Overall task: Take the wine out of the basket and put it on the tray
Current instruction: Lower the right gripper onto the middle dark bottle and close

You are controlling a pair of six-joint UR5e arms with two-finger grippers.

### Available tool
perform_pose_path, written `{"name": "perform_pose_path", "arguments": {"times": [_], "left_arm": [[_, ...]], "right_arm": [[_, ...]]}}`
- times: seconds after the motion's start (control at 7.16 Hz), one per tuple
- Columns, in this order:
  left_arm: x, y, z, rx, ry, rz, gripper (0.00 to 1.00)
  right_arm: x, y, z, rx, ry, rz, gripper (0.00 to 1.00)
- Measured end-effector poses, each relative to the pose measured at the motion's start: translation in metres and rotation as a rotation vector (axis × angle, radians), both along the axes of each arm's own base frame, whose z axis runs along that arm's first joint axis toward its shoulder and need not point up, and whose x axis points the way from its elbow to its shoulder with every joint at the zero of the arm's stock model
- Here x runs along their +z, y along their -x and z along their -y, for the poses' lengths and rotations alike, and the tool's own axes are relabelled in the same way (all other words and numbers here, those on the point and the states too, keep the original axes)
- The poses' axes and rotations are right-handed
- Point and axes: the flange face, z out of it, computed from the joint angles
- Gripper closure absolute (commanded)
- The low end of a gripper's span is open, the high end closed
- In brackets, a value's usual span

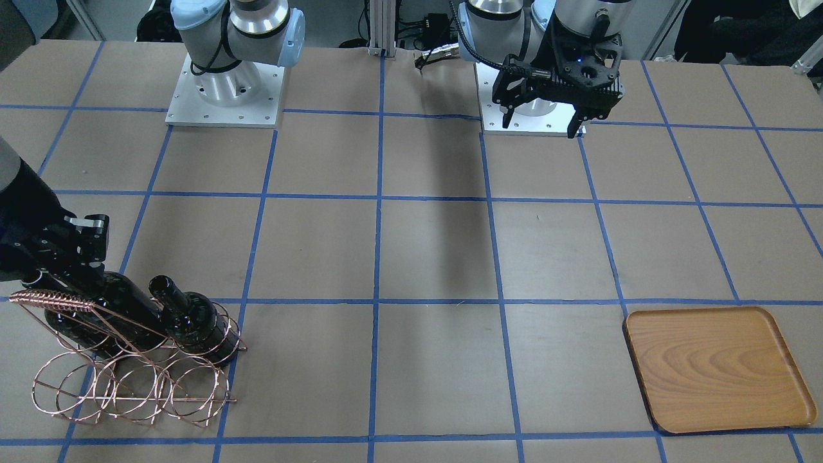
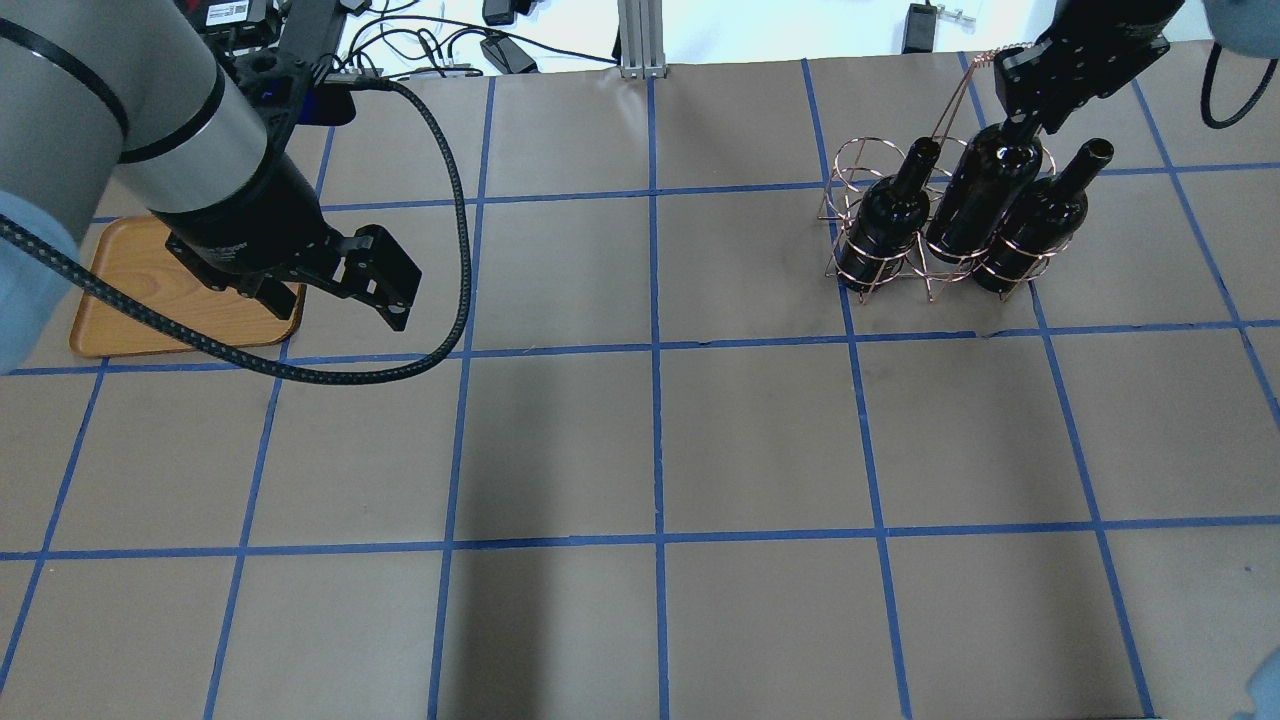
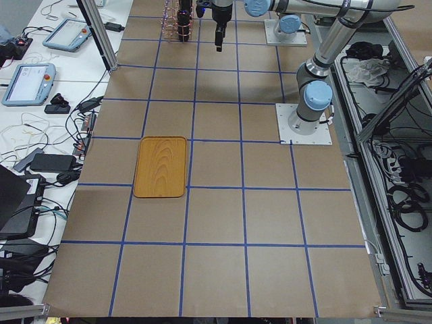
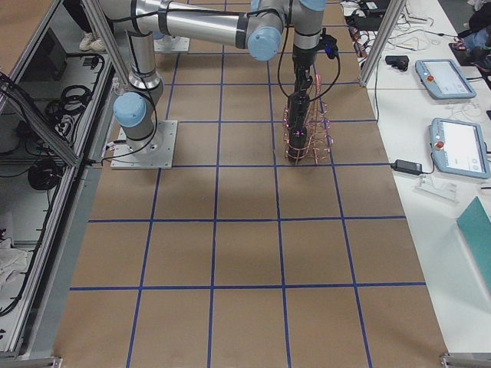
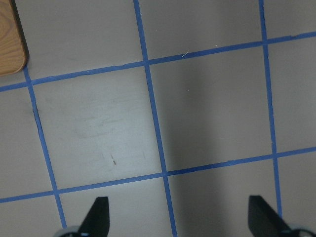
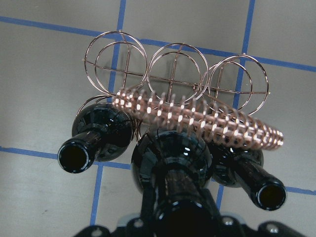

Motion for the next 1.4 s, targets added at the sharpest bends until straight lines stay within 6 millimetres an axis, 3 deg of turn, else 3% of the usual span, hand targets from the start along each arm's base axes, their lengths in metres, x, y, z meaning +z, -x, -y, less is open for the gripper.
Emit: {"name": "perform_pose_path", "arguments": {"times": [0.7, 1.4], "left_arm": [[0.001, 0.000, 0.000, -0.001, 0.002, 0.001, 0.00], [0.001, 0.000, -0.001, 0.000, 0.002, 0.001, 0.00]], "right_arm": [[-0.016, 0.002, 0.012, 0.031, -0.006, 0.000, 1.00], [-0.009, 0.001, 0.007, 0.035, -0.003, -0.001, 1.00]]}}
